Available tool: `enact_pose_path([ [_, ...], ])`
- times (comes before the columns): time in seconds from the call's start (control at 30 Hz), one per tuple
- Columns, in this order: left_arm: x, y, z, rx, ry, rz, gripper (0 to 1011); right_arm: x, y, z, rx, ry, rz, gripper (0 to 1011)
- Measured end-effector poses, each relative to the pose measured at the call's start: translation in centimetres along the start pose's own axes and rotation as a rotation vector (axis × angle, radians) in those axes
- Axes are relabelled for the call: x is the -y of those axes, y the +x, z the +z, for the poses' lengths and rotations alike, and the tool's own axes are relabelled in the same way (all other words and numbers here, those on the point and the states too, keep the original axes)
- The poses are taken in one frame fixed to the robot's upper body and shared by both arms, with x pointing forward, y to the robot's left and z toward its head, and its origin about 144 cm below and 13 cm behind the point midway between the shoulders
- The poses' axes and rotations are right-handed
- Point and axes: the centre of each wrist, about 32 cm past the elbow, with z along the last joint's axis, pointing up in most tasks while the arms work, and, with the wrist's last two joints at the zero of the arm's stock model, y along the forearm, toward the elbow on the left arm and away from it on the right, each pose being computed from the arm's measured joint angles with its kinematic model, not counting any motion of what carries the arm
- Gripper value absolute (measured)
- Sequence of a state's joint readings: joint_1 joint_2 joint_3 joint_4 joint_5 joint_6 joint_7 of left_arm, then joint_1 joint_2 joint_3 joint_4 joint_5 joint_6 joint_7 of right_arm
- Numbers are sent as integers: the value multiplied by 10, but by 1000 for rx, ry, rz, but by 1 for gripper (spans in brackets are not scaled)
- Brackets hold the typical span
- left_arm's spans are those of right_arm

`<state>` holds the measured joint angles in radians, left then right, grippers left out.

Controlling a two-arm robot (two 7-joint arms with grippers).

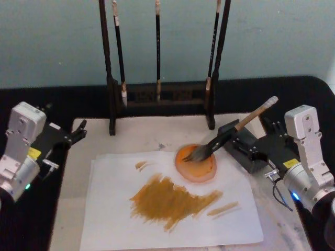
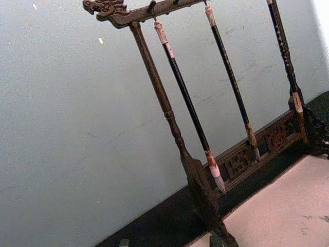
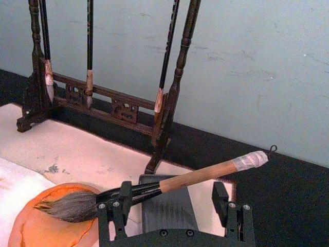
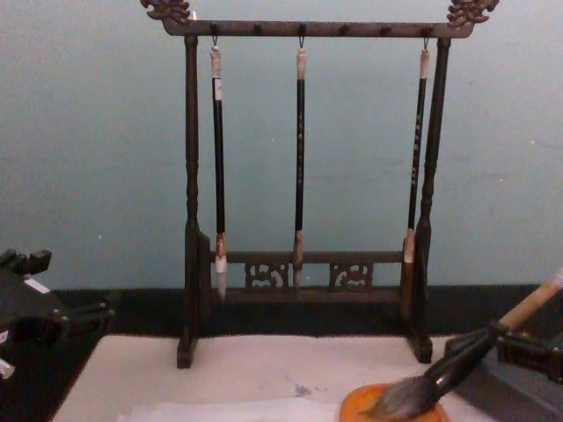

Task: Pick up the brush from the inkstone, write on the paper, then place the brush back to its original position.

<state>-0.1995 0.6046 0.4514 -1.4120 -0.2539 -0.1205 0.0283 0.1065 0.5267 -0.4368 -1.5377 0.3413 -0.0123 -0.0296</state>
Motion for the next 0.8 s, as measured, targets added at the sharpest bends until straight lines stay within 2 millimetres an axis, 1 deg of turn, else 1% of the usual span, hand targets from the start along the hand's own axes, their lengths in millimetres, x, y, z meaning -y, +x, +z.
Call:
enact_pose_path([
  [0.8,0,0,0,0,0,0,1010,0,0,0,-3,2,1,1000],
])
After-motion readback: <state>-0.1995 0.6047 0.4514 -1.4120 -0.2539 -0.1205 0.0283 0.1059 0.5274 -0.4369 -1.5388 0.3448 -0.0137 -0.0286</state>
